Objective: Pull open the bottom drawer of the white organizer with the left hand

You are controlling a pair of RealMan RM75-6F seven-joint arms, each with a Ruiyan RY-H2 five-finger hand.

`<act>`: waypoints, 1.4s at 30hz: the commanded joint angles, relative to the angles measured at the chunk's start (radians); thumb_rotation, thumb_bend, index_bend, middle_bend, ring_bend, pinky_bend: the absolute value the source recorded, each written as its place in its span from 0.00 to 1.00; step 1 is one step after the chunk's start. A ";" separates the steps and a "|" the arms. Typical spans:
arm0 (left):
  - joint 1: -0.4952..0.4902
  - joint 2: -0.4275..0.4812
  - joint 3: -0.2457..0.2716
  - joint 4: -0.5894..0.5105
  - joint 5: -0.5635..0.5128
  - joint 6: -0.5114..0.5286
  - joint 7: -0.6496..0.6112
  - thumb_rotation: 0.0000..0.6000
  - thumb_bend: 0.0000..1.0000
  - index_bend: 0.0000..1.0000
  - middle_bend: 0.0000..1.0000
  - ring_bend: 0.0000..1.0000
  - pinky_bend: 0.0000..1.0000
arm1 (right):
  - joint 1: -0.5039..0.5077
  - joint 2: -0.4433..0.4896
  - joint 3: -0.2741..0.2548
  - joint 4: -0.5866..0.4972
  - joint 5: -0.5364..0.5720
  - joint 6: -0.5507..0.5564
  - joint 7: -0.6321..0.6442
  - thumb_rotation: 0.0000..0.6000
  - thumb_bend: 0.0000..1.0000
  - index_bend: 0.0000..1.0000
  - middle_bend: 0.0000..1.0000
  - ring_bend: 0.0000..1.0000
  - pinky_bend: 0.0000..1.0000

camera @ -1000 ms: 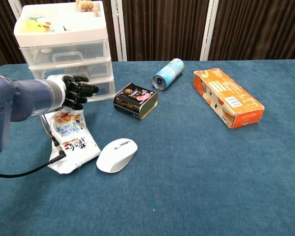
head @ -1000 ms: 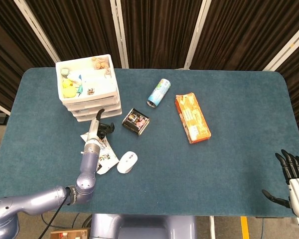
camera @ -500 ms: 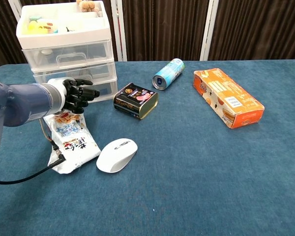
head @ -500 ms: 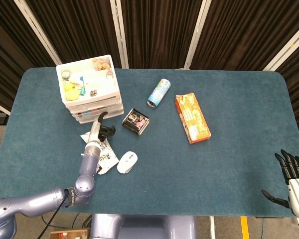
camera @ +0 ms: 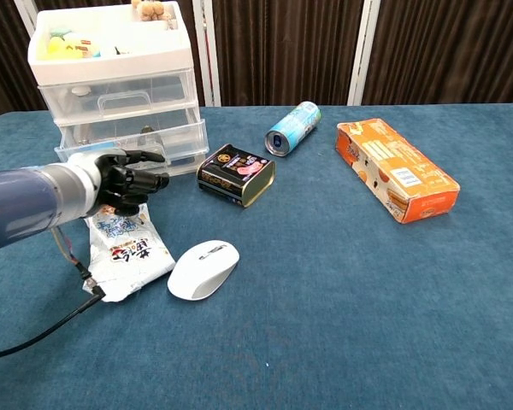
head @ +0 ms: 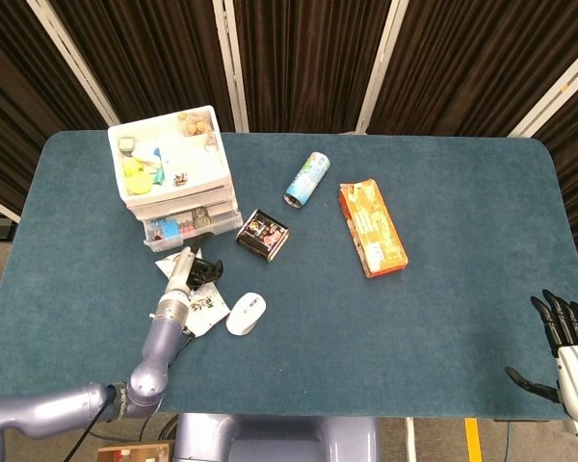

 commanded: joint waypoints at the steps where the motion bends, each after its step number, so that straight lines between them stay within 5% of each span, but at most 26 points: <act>1: 0.036 0.043 0.055 -0.048 0.078 0.014 0.007 1.00 0.55 0.21 0.98 0.93 0.93 | 0.001 -0.001 0.000 -0.001 0.001 -0.002 -0.003 1.00 0.09 0.00 0.00 0.00 0.00; 8: 0.048 0.146 0.127 -0.128 0.217 0.056 0.109 1.00 0.55 0.27 0.98 0.93 0.93 | 0.002 -0.005 0.000 -0.004 0.000 -0.005 -0.015 1.00 0.09 0.00 0.00 0.00 0.00; 19: 0.034 0.180 0.142 -0.161 0.291 0.162 0.219 1.00 0.55 0.30 0.99 0.94 0.93 | 0.002 -0.006 0.000 -0.005 0.001 -0.006 -0.017 1.00 0.09 0.00 0.00 0.00 0.00; 28: -0.022 0.195 0.109 -0.179 0.101 0.205 0.411 1.00 0.55 0.29 1.00 0.94 0.94 | 0.002 -0.005 0.000 -0.007 0.002 -0.009 -0.017 1.00 0.09 0.00 0.00 0.00 0.00; 42: -0.064 0.179 0.098 -0.151 -0.029 0.210 0.492 1.00 0.55 0.27 1.00 0.94 0.94 | 0.003 -0.003 0.001 -0.008 0.004 -0.011 -0.013 1.00 0.09 0.00 0.00 0.00 0.00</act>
